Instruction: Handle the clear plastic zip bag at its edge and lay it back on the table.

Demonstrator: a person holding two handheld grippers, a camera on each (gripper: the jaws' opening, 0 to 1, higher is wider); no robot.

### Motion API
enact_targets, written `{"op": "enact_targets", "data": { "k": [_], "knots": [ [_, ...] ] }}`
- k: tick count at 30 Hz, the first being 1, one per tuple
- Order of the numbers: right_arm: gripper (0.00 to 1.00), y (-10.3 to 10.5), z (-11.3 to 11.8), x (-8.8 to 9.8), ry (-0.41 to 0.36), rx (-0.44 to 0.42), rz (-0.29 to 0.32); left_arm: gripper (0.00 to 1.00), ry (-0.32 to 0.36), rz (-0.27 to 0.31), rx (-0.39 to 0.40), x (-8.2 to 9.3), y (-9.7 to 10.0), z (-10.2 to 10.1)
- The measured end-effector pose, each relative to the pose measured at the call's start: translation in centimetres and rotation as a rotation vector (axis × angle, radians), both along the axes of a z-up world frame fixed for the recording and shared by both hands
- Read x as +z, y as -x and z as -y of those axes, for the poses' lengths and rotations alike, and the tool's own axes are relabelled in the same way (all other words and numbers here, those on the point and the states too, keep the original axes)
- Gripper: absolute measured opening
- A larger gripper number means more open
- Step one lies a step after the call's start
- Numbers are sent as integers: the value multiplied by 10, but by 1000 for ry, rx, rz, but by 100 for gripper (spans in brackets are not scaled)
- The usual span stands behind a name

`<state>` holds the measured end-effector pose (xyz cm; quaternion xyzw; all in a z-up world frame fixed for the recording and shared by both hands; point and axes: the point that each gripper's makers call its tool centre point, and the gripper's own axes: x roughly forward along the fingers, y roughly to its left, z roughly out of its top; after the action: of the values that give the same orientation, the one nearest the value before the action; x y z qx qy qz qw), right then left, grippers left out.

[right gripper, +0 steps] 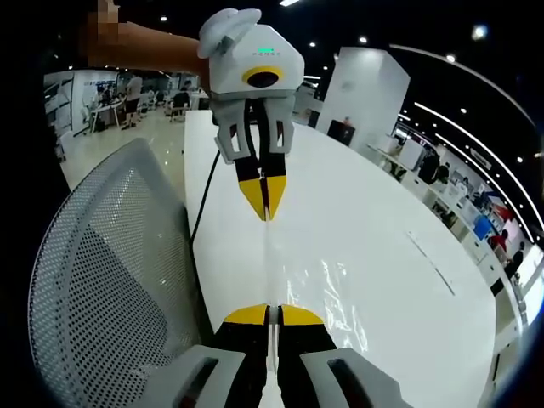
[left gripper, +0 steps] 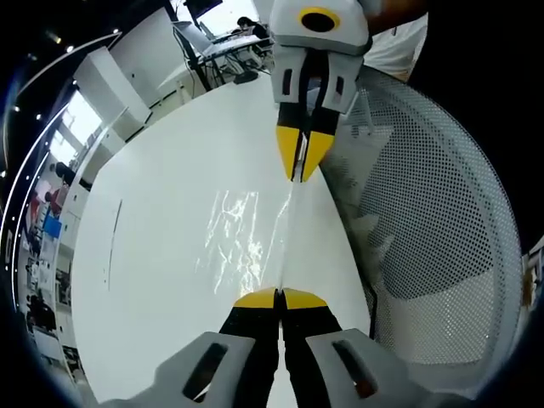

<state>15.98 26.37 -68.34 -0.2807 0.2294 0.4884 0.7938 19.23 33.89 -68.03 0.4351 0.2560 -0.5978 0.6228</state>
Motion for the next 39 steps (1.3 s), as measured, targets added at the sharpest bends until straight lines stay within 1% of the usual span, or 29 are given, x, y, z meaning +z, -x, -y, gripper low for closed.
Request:
{"op": "enact_targets", "data": {
  "k": [19,39],
  "knots": [
    [0,-1,5,1,1,-11,2,0,5,4,-2,1,-3,0],
    [0,-2,5,2,-7,-10,2,0,0,1,13,0,-6,-6]
  ]
}}
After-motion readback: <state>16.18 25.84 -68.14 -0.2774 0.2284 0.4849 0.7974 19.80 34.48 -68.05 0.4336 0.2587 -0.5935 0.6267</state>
